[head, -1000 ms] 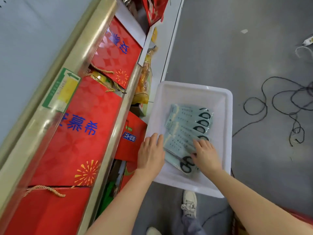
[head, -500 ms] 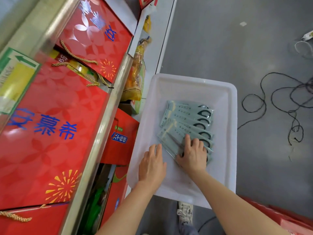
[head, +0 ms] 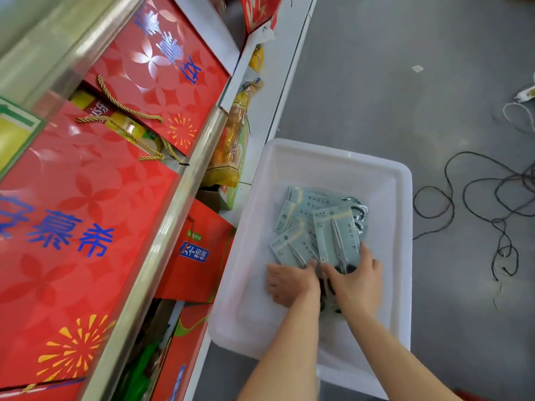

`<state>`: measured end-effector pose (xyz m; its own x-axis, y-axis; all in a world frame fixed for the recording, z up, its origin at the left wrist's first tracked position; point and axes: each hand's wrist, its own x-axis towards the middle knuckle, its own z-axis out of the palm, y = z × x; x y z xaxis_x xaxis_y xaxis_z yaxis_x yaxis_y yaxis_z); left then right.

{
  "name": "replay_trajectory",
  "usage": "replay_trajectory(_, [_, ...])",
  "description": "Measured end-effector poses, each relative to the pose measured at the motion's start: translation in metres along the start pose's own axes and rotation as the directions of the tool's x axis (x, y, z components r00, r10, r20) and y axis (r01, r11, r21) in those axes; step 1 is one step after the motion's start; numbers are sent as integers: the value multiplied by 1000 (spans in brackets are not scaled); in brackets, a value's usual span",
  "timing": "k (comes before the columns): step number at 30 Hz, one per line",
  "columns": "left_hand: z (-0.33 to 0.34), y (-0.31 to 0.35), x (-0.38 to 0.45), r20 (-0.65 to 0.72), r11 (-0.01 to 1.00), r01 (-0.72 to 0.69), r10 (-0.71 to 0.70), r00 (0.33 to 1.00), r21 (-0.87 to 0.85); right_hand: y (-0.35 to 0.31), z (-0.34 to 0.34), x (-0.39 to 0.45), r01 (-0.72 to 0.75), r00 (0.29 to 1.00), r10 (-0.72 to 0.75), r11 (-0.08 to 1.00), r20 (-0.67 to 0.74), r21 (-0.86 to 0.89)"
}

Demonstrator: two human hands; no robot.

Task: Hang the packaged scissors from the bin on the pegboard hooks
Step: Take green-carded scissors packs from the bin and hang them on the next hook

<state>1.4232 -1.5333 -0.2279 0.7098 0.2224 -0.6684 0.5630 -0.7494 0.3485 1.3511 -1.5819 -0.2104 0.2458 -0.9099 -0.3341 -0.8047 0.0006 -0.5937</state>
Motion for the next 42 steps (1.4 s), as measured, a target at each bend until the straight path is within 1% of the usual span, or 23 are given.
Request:
replay_trajectory(3, [-4, -9, 7, 21, 985, -62, 66, 998, -158, -3, -6, -3, -19, 999, 16, 997, 39, 71])
replay_trajectory(6, [-25, -19, 7, 7, 958, -183, 189, 982, -222, -9, -10, -10, -40, 996, 26, 987, 87, 158])
replay_trajectory(8, [-47, -18, -2, 13, 905, -282, 301, 954, -318, -18, -13, -16, -60, 992, 30, 963, 119, 262])
replay_trajectory(10, [-74, -12, -14, 3, 828, -371, 410, 912, -420, -33, -19, -24, -58, 988, 0, 926, 153, 372])
replay_trajectory(12, [-105, -3, -27, -63, 741, -470, 505, 861, -479, -55, -30, -33, -42, 981, -53, 883, 187, 468])
replay_trajectory(15, [-158, 14, -46, -230, 637, -585, 554, 800, -502, -99, -49, -50, 22, 962, -170, 828, 213, 561])
replay_trajectory(18, [-218, 37, -72, -391, 538, -660, 537, 748, -524, -156, -67, -76, 96, 926, -297, 782, 232, 616])
replay_trajectory(20, [-263, 52, -92, -475, 447, -706, 529, 704, -549, -194, -81, -97, 164, 887, -401, 738, 230, 655])
replay_trajectory(21, [-285, 59, -103, -513, 386, -728, 526, 678, -566, -214, -90, -110, 206, 864, -453, 714, 218, 669])
replay_trajectory(23, [-329, 66, -124, -584, 299, -767, 510, 632, -568, -250, -108, -137, 296, 811, -555, 660, 183, 691])
replay_trajectory(26, [-391, 64, -159, -672, 237, -829, 495, 551, -506, -294, -135, -183, 393, 722, -679, 564, 136, 727])
replay_trajectory(30, [-459, 42, -202, -782, 193, -901, 448, 434, -389, -332, -161, -250, 413, 618, -780, 427, 97, 804])
replay_trajectory(31, [-474, 36, -211, -815, 180, -919, 425, 394, -350, -339, -165, -266, 411, 595, -799, 398, 89, 820])
replay_trajectory(35, [-521, 12, -237, -898, 133, -965, 357, 259, -225, -361, -176, -318, 371, 519, -850, 319, 90, 872])
replay_trajectory(39, [-553, 1, -258, -946, 181, -976, 279, 166, -118, -382, -191, -349, 367, 411, -908, 247, 82, 897])
replay_trajectory(41, [-565, 1, -273, -962, 185, -977, 232, 145, -102, -394, -199, -358, 347, 357, -929, 228, 96, 910])
replay_trajectory(42, [-569, 2, -278, -964, 182, -977, 218, 149, -110, -400, -204, -361, 345, 334, -937, 220, 100, 912])
